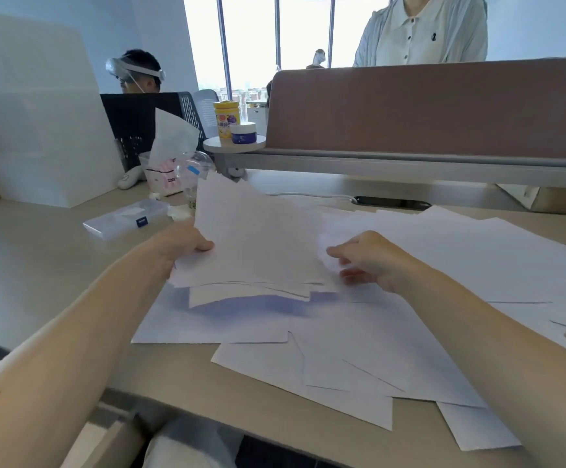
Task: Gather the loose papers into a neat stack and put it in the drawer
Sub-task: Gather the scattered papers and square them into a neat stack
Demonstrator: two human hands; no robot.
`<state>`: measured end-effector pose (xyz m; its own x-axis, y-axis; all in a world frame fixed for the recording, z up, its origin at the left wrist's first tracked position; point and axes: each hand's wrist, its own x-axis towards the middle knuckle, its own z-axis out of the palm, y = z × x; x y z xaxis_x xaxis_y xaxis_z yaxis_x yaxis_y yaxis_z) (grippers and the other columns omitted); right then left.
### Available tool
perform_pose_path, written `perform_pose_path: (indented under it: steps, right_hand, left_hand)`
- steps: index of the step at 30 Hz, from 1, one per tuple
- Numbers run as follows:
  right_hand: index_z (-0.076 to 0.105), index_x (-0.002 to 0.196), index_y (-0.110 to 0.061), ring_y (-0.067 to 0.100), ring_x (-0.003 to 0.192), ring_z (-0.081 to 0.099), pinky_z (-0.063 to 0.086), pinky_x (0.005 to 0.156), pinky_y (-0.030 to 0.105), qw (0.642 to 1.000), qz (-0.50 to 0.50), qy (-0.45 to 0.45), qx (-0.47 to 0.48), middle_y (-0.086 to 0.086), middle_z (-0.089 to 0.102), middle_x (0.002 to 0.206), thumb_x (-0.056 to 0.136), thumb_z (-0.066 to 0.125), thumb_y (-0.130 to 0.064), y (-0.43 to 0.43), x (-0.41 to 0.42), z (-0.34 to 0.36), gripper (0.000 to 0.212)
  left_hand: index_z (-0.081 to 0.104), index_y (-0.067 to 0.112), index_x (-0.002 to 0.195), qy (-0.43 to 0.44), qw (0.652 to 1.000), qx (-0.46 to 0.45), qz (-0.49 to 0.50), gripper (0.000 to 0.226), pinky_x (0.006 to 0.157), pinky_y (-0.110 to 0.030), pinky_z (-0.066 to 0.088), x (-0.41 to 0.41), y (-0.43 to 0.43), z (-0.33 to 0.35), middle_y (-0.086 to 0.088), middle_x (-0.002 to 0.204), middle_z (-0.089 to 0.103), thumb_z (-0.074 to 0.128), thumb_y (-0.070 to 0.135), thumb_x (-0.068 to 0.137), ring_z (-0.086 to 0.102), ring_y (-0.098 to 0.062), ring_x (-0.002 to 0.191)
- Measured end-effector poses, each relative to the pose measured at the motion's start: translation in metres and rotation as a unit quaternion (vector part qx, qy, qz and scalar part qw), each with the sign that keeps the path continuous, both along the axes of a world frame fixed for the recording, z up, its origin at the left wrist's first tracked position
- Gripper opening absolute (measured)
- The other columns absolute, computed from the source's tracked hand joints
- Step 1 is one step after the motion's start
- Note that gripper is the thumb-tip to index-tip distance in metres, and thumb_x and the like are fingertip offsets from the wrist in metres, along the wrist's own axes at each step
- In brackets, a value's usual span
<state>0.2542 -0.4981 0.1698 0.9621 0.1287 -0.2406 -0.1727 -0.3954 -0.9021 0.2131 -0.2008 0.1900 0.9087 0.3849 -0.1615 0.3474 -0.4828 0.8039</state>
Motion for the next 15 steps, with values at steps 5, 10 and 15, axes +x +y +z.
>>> perform_pose_path:
  steps: [5, 10, 15]
  right_hand:
    - [0.053, 0.123, 0.001, 0.026, 0.068, 0.058, 0.058, 0.072, 0.038, 0.996, 0.019, 0.072, 0.042, 0.020, 0.053, 0.118, 0.087, 0.071, -0.016, 0.042, -0.012, 0.003, 0.043]
    - [0.047, 0.128, -0.002, 0.031, 0.067, 0.058, 0.055, 0.068, 0.040, 0.989, 0.031, 0.115, 0.085, 0.021, 0.043, 0.125, 0.090, 0.065, -0.008, 0.061, -0.015, 0.007, 0.042]
    - [0.050, 0.111, -0.002, 0.028, 0.063, 0.056, 0.054, 0.059, 0.036, 0.990, 0.039, 0.103, 0.084, 0.016, 0.045, 0.112, 0.089, 0.064, -0.003, 0.066, -0.018, 0.001, 0.026]
  left_hand:
    - [0.062, 0.004, 0.091, 0.053, 0.994, 0.071, 0.056, 0.012, 0.061, -0.027, 0.046, -0.035, 0.034, -0.010, -0.016, 0.096, 0.062, 0.066, -0.002, 0.082, 0.057, -0.023, 0.072]
    - [0.064, 0.003, 0.112, 0.063, 0.996, 0.050, 0.049, 0.057, 0.089, -0.047, 0.055, -0.034, 0.051, -0.024, -0.018, 0.113, 0.065, 0.081, 0.015, 0.059, 0.064, -0.035, 0.100]
    - [0.060, 0.008, 0.118, 0.055, 0.998, -0.028, 0.028, 0.046, 0.097, -0.047, 0.049, -0.041, 0.024, -0.014, -0.015, 0.117, 0.063, 0.075, -0.003, 0.077, 0.060, -0.035, 0.109]
